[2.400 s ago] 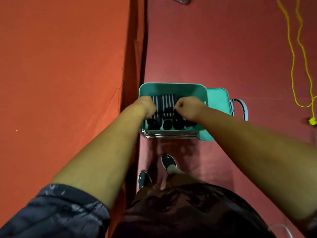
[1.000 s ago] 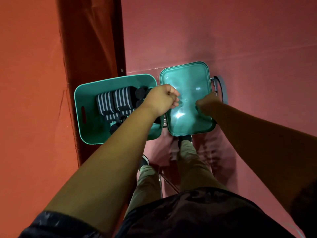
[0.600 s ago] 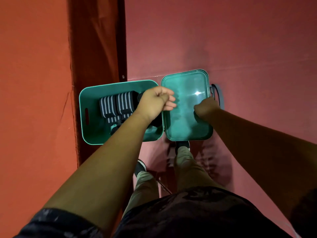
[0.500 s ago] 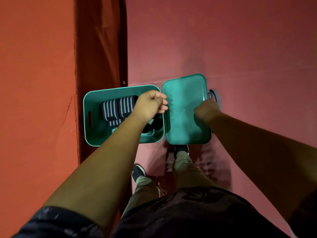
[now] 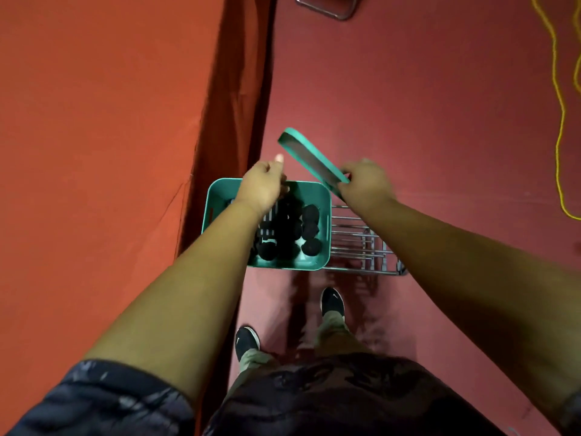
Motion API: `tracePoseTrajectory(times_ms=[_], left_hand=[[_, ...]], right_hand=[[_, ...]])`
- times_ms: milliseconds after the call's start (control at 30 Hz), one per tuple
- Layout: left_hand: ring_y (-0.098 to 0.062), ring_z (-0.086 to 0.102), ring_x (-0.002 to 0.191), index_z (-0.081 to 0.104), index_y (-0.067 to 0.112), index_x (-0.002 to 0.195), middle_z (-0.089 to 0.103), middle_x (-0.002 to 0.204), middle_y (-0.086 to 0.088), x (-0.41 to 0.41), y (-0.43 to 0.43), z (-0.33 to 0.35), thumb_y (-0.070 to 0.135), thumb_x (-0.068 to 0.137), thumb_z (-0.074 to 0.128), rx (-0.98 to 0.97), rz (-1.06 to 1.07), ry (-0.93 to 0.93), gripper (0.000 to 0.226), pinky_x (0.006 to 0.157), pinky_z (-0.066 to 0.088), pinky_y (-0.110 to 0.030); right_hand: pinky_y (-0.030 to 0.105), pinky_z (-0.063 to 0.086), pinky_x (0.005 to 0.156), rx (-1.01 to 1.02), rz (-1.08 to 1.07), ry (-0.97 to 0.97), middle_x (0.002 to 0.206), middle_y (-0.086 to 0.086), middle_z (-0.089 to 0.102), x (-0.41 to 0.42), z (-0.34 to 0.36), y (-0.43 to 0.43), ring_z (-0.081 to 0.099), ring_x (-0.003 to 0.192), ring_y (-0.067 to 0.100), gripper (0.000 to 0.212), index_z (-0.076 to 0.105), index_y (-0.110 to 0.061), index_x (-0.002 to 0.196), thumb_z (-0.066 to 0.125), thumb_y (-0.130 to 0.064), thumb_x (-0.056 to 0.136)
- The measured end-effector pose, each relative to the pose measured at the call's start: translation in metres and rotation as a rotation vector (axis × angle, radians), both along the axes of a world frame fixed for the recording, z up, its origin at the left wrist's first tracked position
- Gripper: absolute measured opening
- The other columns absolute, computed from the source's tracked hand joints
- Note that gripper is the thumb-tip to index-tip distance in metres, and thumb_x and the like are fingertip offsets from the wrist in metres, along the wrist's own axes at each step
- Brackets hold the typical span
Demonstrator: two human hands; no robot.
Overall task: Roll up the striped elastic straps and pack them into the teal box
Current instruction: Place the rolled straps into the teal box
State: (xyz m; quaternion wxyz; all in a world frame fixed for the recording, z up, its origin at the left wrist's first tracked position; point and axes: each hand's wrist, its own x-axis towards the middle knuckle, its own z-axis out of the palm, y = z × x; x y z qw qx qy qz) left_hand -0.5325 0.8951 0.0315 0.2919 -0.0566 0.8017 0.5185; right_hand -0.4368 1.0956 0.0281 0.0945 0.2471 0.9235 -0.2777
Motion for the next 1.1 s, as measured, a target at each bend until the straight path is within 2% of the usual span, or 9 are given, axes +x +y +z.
tracePoseTrajectory(times_ms=[100,167,267,400,467,633,733,967,1100], left_hand=[[-0.026,0.077,0.072,0.061,0.012,0.112,0.075,0.103,-0.014,-0.015,-0.020,0.022,0.066,0.109,0.034,0.087,0.283,0.008,0.060,0.074,0.068,-0.045],[-0.028,0.077,0.065,0.061,0.007,0.110,0.076,0.091,-0.017,-0.026,-0.042,0.018,0.063,0.108,0.039,0.088,0.427,-0.024,0.061,0.065,0.068,-0.044],[-0.035,0.079,0.075,0.065,0.007,0.091,0.076,0.089,-0.018,-0.040,-0.089,-0.019,0.047,0.072,0.074,-0.060,0.447,-0.044,0.046,0.074,0.068,-0.056],[-0.038,0.072,0.067,0.068,0.004,0.077,0.065,0.067,-0.013,-0.018,-0.132,-0.022,0.018,0.065,0.066,-0.240,0.365,-0.106,0.018,0.063,0.061,-0.047],[-0.043,0.076,0.078,0.067,0.009,0.071,0.065,0.067,-0.011,-0.005,-0.145,-0.020,0.015,0.071,0.069,-0.265,0.341,-0.087,0.007,0.074,0.066,-0.053],[-0.033,0.077,0.101,0.070,0.023,0.101,0.076,0.102,-0.008,0.012,-0.174,-0.046,0.013,0.097,0.070,-0.281,0.352,-0.044,0.011,0.095,0.064,-0.048],[-0.030,0.076,0.106,0.075,0.018,0.123,0.077,0.111,-0.006,0.019,-0.182,-0.053,0.013,0.100,0.069,-0.295,0.326,-0.018,0.025,0.099,0.061,-0.043],[-0.032,0.064,0.129,0.066,0.016,0.144,0.069,0.141,-0.012,0.035,-0.190,-0.070,0.011,0.104,0.056,-0.395,0.257,0.028,0.042,0.105,0.047,-0.029],[-0.036,0.058,0.136,0.066,0.021,0.145,0.062,0.146,-0.022,0.039,-0.195,-0.080,0.014,0.099,0.051,-0.457,0.191,0.029,0.048,0.116,0.047,-0.038]], right_hand=[[0.040,0.049,0.078,0.061,0.156,0.009,0.111,0.015,0.054,-0.009,0.017,-0.028,0.062,0.102,0.040,0.027,0.076,-0.028,0.117,0.062,-0.018,0.097],[0.043,0.048,0.089,0.127,0.275,0.002,0.117,0.016,0.057,-0.012,0.025,-0.049,0.061,0.110,0.041,0.031,0.075,-0.032,0.121,0.061,-0.020,0.096],[0.042,0.041,0.093,0.183,0.404,0.004,0.106,0.003,0.050,-0.012,0.031,-0.076,0.055,0.115,0.035,0.026,0.073,-0.036,0.122,0.062,-0.028,0.100],[0.041,0.036,0.104,0.126,0.490,-0.003,0.107,-0.007,0.051,-0.007,0.020,-0.097,0.049,0.120,0.027,0.035,0.073,-0.039,0.124,0.071,-0.058,0.094],[0.041,0.038,0.107,0.089,0.447,-0.019,0.109,-0.005,0.053,-0.002,0.008,-0.100,0.048,0.118,0.027,0.041,0.075,-0.037,0.120,0.068,-0.067,0.092],[0.045,0.038,0.111,0.229,0.101,-0.211,0.141,0.018,0.048,0.012,-0.022,-0.099,0.047,0.128,0.043,0.053,0.060,-0.014,0.135,0.059,-0.053,0.099],[0.050,0.045,0.109,0.062,-0.099,-0.286,0.143,0.023,0.044,0.020,-0.034,-0.099,0.052,0.130,0.047,0.062,0.046,-0.006,0.141,0.066,-0.046,0.098],[0.047,0.048,0.106,0.009,-0.153,-0.312,0.145,0.023,0.046,0.030,-0.049,-0.109,0.051,0.134,0.043,0.060,0.042,-0.001,0.143,0.067,-0.031,0.097],[0.049,0.045,0.110,0.053,-0.155,-0.329,0.146,0.022,0.044,0.031,-0.054,-0.114,0.048,0.136,0.042,0.059,0.040,-0.001,0.144,0.065,-0.030,0.098]])
